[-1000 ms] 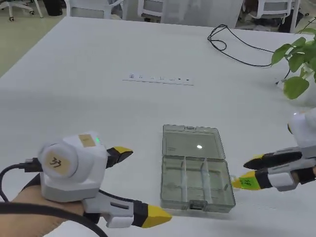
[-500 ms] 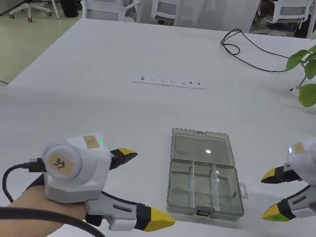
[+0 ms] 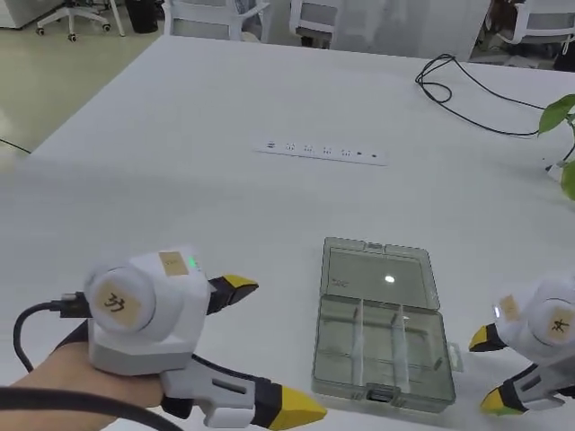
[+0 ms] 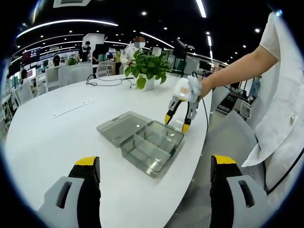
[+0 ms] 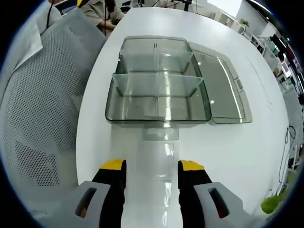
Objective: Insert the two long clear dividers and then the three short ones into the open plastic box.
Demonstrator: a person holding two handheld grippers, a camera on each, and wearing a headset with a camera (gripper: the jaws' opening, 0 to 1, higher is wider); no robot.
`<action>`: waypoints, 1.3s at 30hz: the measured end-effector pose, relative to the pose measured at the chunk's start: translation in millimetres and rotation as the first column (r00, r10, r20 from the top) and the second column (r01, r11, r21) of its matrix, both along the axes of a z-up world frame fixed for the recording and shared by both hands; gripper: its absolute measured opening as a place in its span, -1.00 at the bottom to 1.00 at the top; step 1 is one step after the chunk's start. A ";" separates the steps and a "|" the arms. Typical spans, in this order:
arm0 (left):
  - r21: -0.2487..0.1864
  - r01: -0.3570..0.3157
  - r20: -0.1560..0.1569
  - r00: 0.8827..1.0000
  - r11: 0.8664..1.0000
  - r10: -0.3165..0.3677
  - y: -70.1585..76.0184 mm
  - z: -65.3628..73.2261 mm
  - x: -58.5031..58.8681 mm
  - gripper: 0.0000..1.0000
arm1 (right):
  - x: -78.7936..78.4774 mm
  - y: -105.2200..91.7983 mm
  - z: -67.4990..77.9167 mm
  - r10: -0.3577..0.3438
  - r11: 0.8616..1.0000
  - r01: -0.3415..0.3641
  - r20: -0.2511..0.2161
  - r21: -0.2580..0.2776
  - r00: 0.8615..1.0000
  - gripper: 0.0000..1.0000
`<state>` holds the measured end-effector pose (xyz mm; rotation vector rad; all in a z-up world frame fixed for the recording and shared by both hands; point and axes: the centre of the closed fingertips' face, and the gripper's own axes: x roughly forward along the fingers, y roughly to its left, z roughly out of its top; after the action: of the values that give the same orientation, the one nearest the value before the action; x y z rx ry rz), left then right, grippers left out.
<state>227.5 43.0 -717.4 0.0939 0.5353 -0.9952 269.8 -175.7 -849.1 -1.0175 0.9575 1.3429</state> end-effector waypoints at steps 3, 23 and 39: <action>-0.004 -0.003 -0.001 1.000 1.000 0.003 0.4 -0.5 0.5 0.98 | 0.6 -0.5 -2.2 -0.001 1.000 0.001 0.001 -0.001 1.000 -0.12; -0.012 -0.003 -0.004 1.000 1.000 0.003 0.0 -0.8 0.0 0.97 | -2.8 2.4 -4.7 -0.016 1.000 0.016 -0.010 0.009 1.000 -0.29; -0.004 0.004 -0.002 1.000 1.000 -0.004 1.4 0.1 0.5 0.97 | -2.1 3.7 -4.2 -0.032 0.999 0.032 -0.015 0.006 0.999 -0.34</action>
<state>228.0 44.4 -717.3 0.0908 0.5351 -0.9999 267.7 -172.0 -853.3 -0.9846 0.9758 1.3274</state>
